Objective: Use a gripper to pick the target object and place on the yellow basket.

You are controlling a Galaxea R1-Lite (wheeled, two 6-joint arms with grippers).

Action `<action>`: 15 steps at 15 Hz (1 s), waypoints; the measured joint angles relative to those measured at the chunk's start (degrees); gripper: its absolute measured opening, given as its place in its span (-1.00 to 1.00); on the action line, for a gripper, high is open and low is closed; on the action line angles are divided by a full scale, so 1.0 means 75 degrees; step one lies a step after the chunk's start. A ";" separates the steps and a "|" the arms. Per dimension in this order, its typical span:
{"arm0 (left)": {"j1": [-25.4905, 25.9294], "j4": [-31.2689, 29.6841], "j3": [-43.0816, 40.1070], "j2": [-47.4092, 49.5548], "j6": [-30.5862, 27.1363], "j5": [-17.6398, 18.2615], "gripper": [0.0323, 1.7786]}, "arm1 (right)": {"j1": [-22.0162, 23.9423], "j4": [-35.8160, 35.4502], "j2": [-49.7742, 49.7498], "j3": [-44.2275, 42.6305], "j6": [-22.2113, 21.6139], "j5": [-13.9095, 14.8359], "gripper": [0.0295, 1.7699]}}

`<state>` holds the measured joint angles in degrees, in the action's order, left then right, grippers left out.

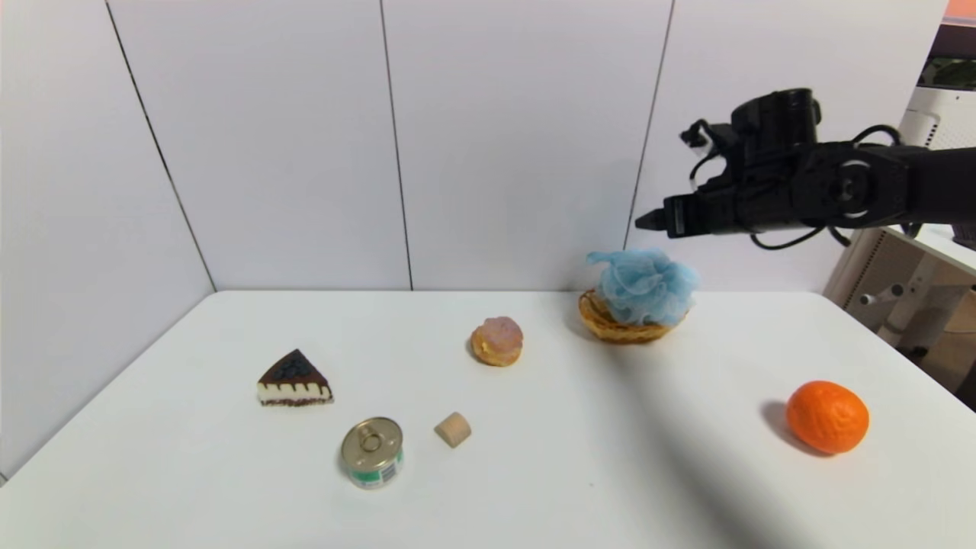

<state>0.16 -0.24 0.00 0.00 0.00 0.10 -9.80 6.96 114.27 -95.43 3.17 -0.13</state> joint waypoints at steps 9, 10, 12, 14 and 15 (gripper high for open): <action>0.0000 0.0000 0.0000 0.0000 0.0000 0.0000 0.90 | 0.0476 0.0101 -0.4951 0.3423 -0.0011 -0.0065 0.88; 0.0000 0.0000 0.0000 0.0000 -0.0003 -0.0003 0.90 | 0.0533 0.0107 -0.5782 0.4263 0.0010 -0.0052 0.88; 0.0000 0.0000 0.0000 0.0000 -0.0003 0.0000 0.90 | 0.0613 0.0085 -0.7387 0.5793 0.0146 -0.0037 0.89; 0.0000 0.0000 0.0000 0.0000 -0.0003 0.0000 0.90 | 0.0689 0.0063 -0.9016 0.7366 0.0440 0.0091 0.90; 0.0000 0.0000 0.0000 0.0000 0.0000 -0.0003 0.90 | 0.0717 0.0067 -0.9761 0.8156 0.0590 0.0185 0.91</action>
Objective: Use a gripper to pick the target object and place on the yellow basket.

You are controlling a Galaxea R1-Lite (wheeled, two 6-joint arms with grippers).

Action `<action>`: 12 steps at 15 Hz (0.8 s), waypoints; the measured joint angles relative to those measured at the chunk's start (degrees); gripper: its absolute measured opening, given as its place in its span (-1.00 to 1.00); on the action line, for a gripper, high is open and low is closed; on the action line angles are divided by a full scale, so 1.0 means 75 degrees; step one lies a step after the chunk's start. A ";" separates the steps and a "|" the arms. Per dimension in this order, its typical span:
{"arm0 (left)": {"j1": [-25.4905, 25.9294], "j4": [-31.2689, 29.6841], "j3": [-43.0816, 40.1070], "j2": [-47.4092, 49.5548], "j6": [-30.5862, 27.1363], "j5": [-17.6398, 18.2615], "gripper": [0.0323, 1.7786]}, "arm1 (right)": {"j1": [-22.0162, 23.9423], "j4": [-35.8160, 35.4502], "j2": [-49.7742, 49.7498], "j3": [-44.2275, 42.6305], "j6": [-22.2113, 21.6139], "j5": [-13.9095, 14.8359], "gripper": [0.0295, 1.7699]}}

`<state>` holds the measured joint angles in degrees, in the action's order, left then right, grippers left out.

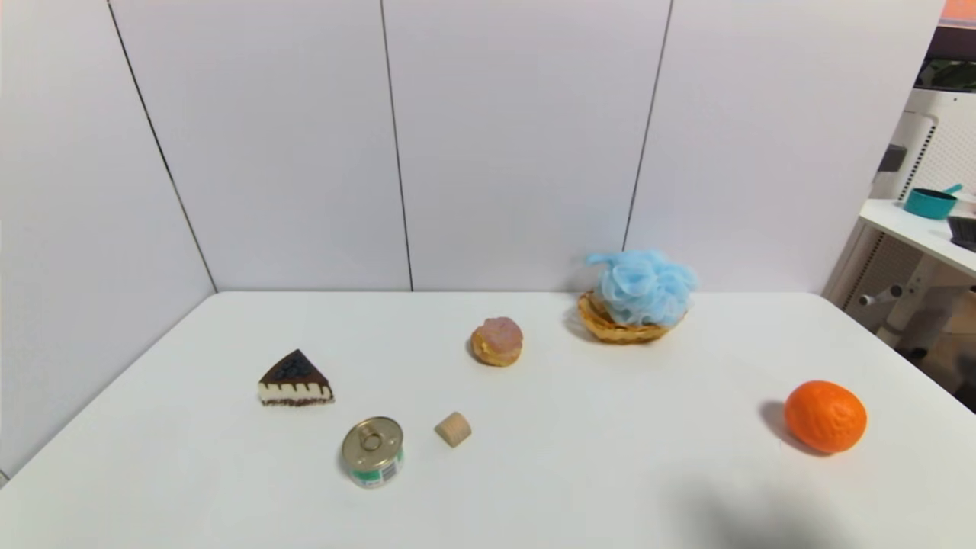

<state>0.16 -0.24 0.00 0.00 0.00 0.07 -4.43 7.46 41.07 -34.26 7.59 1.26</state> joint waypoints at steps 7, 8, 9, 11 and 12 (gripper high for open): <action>0.0000 0.0000 0.0000 0.0000 -0.0003 0.0000 0.90 | 0.0470 -0.0187 -0.3951 0.3693 0.0075 0.0185 0.91; 0.0000 0.0003 0.0000 0.0000 -0.0003 0.0003 0.90 | 0.0525 -0.0242 -0.4324 0.3859 0.0075 0.0177 0.91; 0.0000 0.0000 0.0000 0.0000 -0.0003 0.0003 0.90 | 0.0558 -0.0265 -0.4660 0.3961 0.0049 0.0185 0.91; 0.0000 0.0000 0.0000 0.0000 0.0000 0.0003 0.90 | 0.0600 -0.0390 -0.5135 0.4080 -0.0211 0.0189 0.91; 0.0000 0.0000 0.0000 0.0000 0.0000 0.0003 0.90 | 0.0605 -0.0408 -0.5260 0.4104 -0.0283 0.0185 0.91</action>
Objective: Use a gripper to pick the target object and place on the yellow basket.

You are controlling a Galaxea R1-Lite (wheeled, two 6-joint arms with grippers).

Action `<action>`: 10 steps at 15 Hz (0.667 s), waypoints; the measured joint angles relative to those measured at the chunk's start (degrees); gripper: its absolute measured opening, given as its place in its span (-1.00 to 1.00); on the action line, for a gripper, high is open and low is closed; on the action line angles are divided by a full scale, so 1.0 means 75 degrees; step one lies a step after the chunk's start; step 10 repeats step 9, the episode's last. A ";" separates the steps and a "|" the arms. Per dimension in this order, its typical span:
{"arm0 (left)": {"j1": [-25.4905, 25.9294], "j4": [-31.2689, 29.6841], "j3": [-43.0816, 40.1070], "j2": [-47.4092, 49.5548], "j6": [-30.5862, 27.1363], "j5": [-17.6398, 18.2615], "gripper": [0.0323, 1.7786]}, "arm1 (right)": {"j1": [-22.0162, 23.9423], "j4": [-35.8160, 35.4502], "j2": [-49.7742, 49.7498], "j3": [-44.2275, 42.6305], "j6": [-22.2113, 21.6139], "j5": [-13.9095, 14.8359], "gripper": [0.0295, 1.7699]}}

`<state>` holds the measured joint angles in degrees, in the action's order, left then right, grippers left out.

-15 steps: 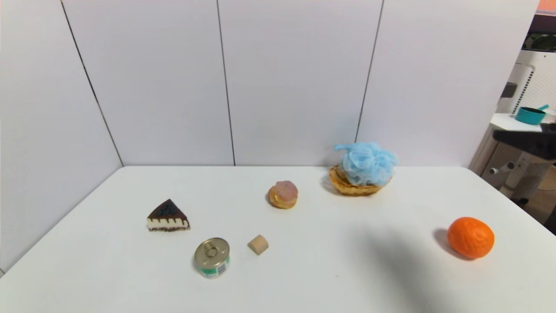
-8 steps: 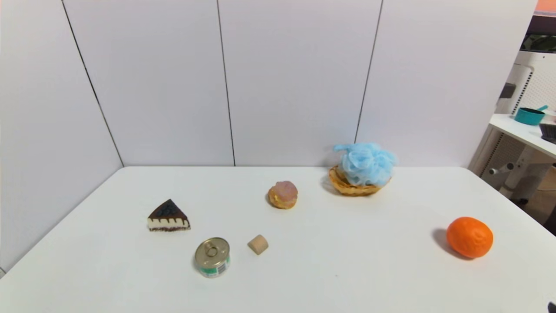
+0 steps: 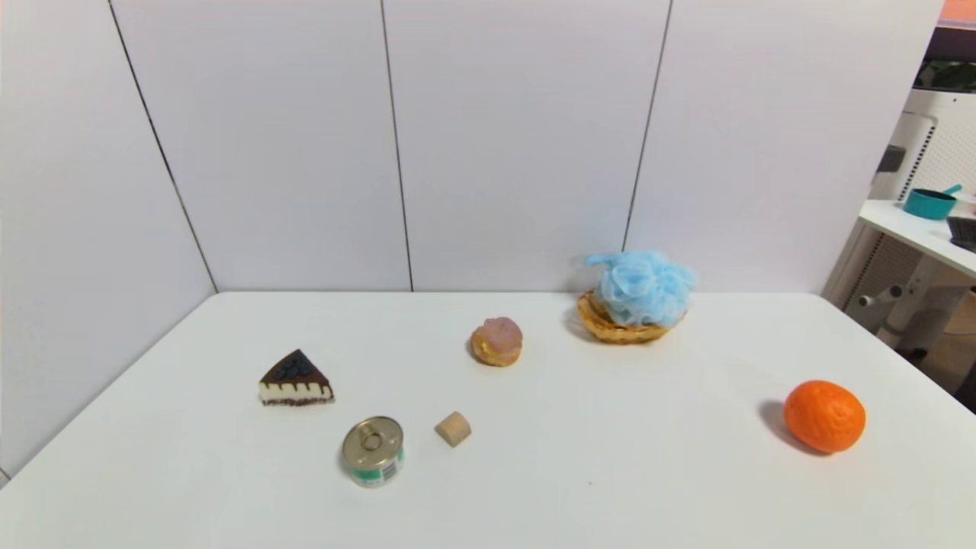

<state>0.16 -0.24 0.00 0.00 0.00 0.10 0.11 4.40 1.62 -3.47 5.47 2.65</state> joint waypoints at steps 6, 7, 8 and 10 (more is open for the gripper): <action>0.0000 0.0003 0.0000 0.0000 0.0000 0.0000 0.90 | 0.0010 0.0034 -0.0231 0.0140 -0.0437 -0.0291 0.91; 0.0000 0.0003 0.0000 0.0000 -0.0003 0.0000 0.90 | 0.0010 -0.0052 -0.0231 0.0211 -0.0618 -0.0312 0.91; 0.0000 0.0000 0.0000 0.0000 -0.0007 0.0000 0.90 | 0.0010 -0.0132 -0.0231 0.0247 -0.0665 -0.0320 0.91; 0.0000 0.0000 0.0003 0.0000 0.0000 0.0000 0.90 | 0.0010 -0.0137 -0.0231 0.0267 -0.0676 -0.0320 0.91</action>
